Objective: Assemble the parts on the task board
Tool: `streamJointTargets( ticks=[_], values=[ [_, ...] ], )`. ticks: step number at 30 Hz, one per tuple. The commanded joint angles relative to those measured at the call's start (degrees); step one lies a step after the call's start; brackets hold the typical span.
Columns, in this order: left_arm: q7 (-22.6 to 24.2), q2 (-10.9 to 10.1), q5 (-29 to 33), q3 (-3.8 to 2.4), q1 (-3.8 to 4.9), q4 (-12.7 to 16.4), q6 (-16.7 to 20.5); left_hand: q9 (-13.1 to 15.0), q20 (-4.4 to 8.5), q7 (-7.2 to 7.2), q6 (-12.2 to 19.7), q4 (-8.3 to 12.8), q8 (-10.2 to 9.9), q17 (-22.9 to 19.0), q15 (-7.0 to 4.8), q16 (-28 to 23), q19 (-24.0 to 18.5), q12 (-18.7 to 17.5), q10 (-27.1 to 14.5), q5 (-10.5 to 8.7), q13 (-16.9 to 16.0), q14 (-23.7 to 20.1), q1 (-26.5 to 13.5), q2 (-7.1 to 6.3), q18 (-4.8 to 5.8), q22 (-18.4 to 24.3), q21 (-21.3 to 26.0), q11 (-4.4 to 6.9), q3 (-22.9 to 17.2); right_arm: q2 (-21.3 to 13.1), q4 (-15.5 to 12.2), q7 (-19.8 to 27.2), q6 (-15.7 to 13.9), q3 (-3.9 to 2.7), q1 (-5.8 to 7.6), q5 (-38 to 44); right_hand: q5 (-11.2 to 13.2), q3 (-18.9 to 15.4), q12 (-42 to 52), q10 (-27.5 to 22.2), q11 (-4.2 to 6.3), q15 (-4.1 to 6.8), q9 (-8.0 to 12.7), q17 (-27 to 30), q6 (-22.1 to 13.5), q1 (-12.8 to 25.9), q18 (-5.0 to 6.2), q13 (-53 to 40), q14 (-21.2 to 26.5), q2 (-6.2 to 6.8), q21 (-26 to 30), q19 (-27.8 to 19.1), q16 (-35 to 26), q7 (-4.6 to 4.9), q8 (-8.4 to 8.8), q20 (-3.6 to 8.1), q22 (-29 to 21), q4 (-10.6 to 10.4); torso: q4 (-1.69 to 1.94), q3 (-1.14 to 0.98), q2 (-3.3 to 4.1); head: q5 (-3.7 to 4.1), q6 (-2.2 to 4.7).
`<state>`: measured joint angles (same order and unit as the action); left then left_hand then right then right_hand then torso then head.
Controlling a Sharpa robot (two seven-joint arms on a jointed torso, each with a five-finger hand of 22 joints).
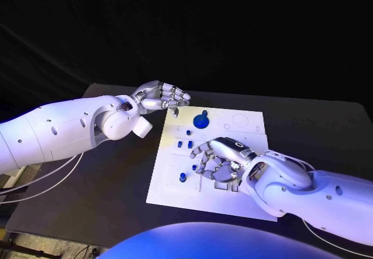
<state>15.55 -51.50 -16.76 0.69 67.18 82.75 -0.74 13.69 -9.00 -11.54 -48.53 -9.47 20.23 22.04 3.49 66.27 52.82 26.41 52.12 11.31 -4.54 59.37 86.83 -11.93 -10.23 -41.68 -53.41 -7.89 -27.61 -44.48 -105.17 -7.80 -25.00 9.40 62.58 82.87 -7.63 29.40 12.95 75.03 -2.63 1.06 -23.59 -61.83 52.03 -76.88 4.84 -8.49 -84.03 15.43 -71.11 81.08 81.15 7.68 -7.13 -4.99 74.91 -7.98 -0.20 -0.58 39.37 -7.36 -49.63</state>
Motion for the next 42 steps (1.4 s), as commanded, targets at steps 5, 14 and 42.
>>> streamJointTargets(
  ticks=[5, 14, 42],
  values=[
    [0.68, -0.18, -0.05, 0.04, 0.01, -0.10, -0.54, 0.06, 0.08, 0.07, 0.44, 0.00, 0.20, 0.05, 0.00, 0.37, -0.34, 0.16, -0.51, -0.09, -0.08, -0.35, -0.53, -0.11, -0.31, -0.05, -0.29, -0.05, -0.25, -8.54, -1.96, 3.85, -0.65, -0.14, 3.39, -21.99, 0.62, -4.00, 8.74, 3.63, 0.30, 0.66, -1.41, -1.74, 3.99, 2.00, -1.00, -7.28, -1.49, -0.06, -1.12, 0.86, 1.05, -0.30, -3.55, 0.46, 7.27, -1.08, -0.34, 0.17, -0.39, 3.08, 0.77],
    [0.88, -0.30, -0.04, 0.23, -0.04, -0.22, -0.34, 0.06, 0.08, 0.07, 0.44, 0.00, 0.20, 0.05, 0.00, 0.37, -0.34, 0.16, -0.51, -0.09, -0.08, -0.35, -0.53, -0.11, -0.31, -0.05, -0.29, -0.05, -0.25, -19.16, -3.86, -4.13, 4.00, 0.18, 4.31, -21.71, 0.24, -16.07, 58.99, 4.38, 0.79, 0.97, -7.45, -16.44, -0.16, 4.69, -2.18, -60.66, -3.95, -2.61, -6.59, 3.62, 6.22, -1.25, -13.24, 0.85, 10.33, -8.32, -1.10, 0.30, -0.93, 6.39, 0.91],
    [0.88, -0.39, 0.00, 0.36, -0.09, -0.09, -0.42, 0.09, 0.07, 0.08, 0.48, 0.10, 0.26, 0.05, 0.01, 0.38, -0.38, 0.20, -0.60, -0.09, -0.09, -0.41, -0.65, -0.12, -0.31, -0.07, -0.30, -0.05, -0.33, -20.62, -6.52, -14.93, 4.16, 1.24, -2.58, -9.59, -0.14, -34.71, 67.74, 8.51, 1.06, 1.15, -8.14, -19.72, -0.95, 7.14, -2.41, -71.59, -4.40, -8.19, -7.52, 4.26, 7.07, -1.68, -17.54, 0.99, 11.24, -8.95, -1.53, 0.47, -1.29, 7.64, 0.18]
  ],
)
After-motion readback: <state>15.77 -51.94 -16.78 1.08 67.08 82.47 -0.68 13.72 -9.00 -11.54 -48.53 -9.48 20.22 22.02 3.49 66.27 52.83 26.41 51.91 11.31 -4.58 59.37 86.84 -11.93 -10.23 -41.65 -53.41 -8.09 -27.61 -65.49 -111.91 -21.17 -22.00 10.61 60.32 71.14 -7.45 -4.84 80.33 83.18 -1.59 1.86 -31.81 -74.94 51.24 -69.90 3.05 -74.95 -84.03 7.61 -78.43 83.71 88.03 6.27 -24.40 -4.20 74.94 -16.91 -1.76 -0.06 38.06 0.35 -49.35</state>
